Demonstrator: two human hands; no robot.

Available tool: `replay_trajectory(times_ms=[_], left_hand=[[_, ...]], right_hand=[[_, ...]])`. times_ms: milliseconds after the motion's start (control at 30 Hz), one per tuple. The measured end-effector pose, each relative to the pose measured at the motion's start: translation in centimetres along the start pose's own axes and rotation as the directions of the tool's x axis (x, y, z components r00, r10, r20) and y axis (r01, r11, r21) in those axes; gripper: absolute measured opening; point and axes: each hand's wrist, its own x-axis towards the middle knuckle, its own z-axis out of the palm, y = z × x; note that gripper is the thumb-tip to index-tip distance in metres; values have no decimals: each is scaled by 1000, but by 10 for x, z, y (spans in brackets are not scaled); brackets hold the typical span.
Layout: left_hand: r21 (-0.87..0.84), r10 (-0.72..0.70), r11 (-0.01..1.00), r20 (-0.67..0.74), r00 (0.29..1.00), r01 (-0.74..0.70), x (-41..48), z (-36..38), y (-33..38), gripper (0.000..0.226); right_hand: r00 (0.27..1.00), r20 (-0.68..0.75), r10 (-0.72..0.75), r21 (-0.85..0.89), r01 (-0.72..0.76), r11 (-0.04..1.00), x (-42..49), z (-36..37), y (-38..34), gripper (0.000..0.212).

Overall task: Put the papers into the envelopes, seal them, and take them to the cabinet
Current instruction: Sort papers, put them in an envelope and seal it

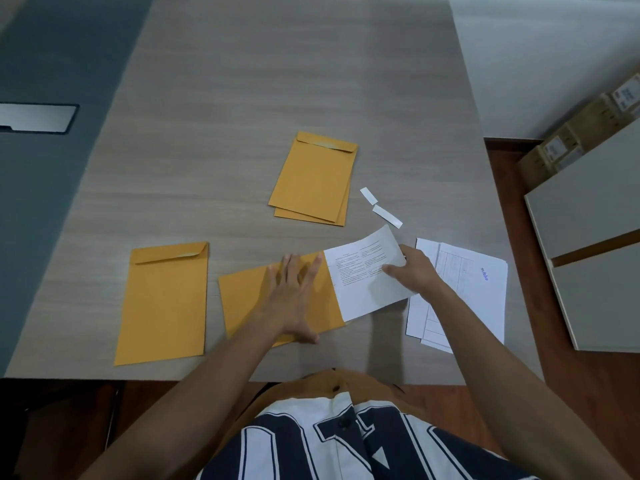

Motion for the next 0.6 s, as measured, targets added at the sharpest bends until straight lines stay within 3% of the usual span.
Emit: replay_trajectory(times_ms=[367,600], left_hand=[[113,73,992,-102,992,-61,4,-4,3,153],[141,56,989,-91,994,-43,0,1,0,154]], right_hand=[[997,64,-48,130,39,991,-24,26,-6,39],[990,91,-111,6,111,994,-31,31,-15,34]])
